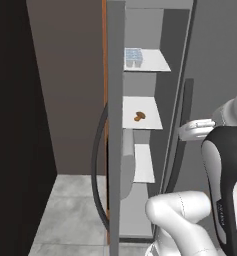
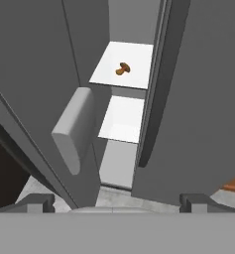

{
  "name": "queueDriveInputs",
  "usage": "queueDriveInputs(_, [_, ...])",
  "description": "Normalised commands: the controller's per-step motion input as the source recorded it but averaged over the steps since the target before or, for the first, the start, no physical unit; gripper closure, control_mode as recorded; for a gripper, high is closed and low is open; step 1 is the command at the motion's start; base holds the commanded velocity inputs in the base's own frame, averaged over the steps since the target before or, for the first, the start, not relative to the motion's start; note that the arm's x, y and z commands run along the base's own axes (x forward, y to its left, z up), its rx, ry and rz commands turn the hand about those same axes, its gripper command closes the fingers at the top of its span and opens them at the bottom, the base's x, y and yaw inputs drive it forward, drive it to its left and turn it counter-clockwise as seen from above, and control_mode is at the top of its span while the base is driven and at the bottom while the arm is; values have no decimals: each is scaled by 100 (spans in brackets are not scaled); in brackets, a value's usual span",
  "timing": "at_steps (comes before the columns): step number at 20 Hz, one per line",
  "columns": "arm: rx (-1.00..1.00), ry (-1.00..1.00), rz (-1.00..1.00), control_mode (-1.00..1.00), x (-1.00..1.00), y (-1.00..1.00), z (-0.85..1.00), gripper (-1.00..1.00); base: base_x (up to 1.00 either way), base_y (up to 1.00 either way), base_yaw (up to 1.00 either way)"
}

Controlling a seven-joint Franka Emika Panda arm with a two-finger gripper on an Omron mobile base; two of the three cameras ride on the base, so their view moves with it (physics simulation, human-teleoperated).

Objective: Open the freezer door, pick up the ice cube tray from the freezer, and place it on the dining counter.

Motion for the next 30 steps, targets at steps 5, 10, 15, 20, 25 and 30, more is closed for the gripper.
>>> queueDriveInputs(5, [0,0,0,100,0,0,0,-100,40,3,13])
queueDriveInputs(10, [0,0,0,100,0,0,0,-100,64,-12,0])
queueDriveInputs(15, [0,0,0,100,0,0,0,-100,53,-8,0])
queueDriveInputs(20, [0,0,0,100,0,0,0,-100,44,0,0])
queueDriveInputs(25, [0,0,0,100,0,0,0,-100,65,-2,1])
queueDriveInputs(30, [0,0,0,100,0,0,0,-100,53,-17,2])
